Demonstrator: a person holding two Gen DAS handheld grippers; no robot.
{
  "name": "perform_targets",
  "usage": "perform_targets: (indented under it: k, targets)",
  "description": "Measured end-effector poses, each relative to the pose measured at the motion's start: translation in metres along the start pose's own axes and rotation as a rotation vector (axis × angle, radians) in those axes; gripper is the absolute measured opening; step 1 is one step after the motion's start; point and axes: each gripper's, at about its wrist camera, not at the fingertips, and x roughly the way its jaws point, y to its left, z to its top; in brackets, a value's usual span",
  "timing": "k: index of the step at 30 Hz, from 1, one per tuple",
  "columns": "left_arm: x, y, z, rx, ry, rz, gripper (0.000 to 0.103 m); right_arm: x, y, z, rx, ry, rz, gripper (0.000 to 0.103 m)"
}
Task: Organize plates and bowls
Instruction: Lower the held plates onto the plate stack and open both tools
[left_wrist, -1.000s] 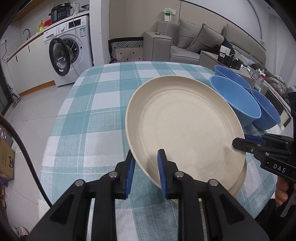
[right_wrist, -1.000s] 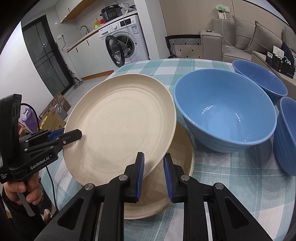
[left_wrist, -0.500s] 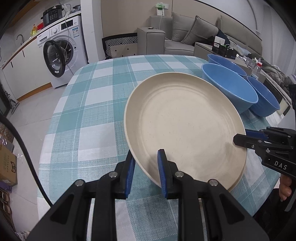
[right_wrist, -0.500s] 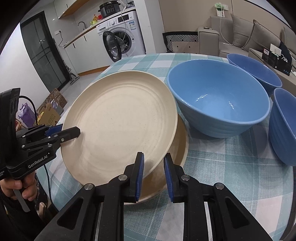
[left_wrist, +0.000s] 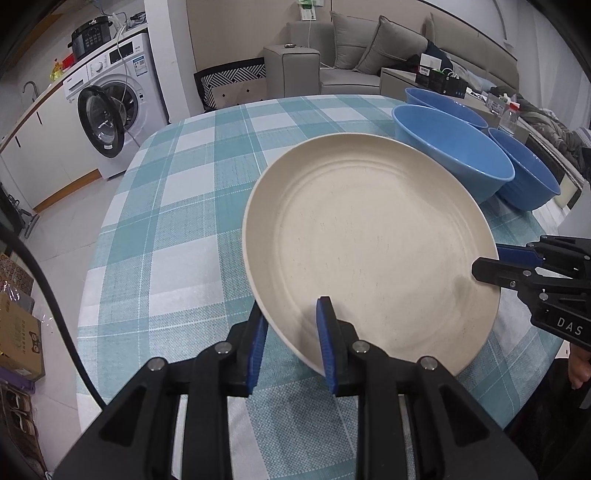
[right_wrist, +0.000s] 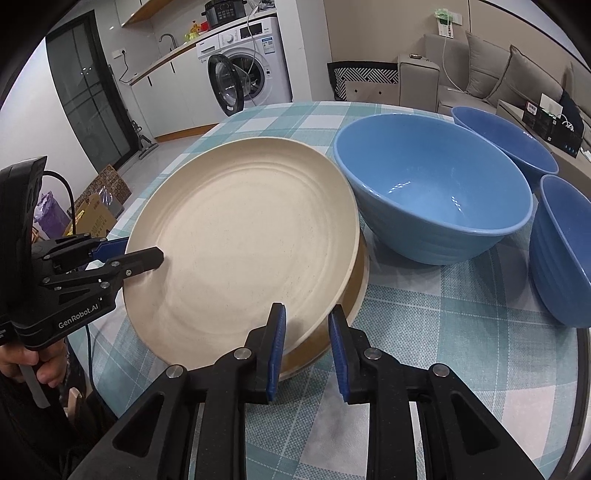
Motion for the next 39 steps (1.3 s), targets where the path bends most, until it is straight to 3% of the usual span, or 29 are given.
perform_targets:
  k: [20, 27, 39]
  targets:
    - [0.001, -0.008, -0.003, 0.046, 0.029, 0.008, 0.031, -0.005, 0.006, -0.007, -0.046, -0.004, -0.047, 0.03]
    - [0.005, -0.014, -0.006, 0.071, 0.039, 0.016, 0.04, -0.003, 0.012, -0.011, -0.09, -0.012, -0.102, 0.034]
    - [0.009, -0.014, -0.006, 0.068, 0.044, 0.025, 0.048, -0.005, 0.018, -0.012, -0.12, -0.027, -0.061, 0.045]
